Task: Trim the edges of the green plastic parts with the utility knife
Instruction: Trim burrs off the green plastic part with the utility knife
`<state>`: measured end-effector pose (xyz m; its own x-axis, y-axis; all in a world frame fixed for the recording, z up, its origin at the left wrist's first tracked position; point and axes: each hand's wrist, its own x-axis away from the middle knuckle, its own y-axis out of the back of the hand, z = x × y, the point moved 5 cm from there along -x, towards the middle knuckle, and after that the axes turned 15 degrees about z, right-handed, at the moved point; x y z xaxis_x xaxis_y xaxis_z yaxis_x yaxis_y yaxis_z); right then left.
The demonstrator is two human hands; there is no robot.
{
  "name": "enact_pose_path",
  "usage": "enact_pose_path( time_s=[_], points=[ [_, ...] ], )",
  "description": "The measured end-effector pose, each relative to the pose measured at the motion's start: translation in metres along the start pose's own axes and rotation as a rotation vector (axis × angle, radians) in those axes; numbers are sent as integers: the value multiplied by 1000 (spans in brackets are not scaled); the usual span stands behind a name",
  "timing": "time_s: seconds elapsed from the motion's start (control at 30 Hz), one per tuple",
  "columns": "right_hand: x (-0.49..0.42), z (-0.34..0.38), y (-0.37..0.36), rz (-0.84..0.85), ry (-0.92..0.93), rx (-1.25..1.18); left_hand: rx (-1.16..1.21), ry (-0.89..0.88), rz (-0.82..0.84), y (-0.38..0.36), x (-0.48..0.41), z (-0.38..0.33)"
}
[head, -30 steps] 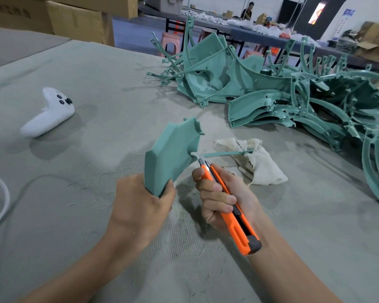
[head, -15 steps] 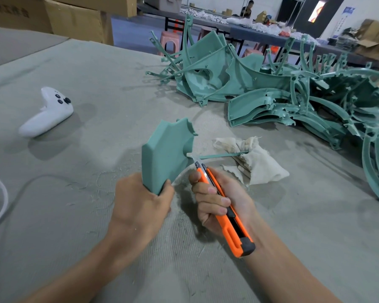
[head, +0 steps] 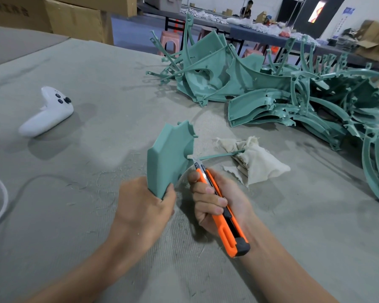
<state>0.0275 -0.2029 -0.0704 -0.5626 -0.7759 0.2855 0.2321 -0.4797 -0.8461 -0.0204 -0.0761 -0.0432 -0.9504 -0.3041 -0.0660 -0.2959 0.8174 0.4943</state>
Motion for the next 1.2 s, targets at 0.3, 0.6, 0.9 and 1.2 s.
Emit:
enact_pose_path(
  time_s=[0.3,0.6,0.9,1.2],
  points=[
    [-3,-3,-7,90,-4,-204,-7,-16,12,-2,-2,2],
    [-4,-2,-9,87,13,-216,-22,-28,8,-3,-2,3],
    [-4,-4,-9,132,-8,-210,-38,-27,-24,-4,-2,1],
    [-3,-5,-11,155,-6,-231,-84,-28,-2,-4,-4,2]
  ],
)
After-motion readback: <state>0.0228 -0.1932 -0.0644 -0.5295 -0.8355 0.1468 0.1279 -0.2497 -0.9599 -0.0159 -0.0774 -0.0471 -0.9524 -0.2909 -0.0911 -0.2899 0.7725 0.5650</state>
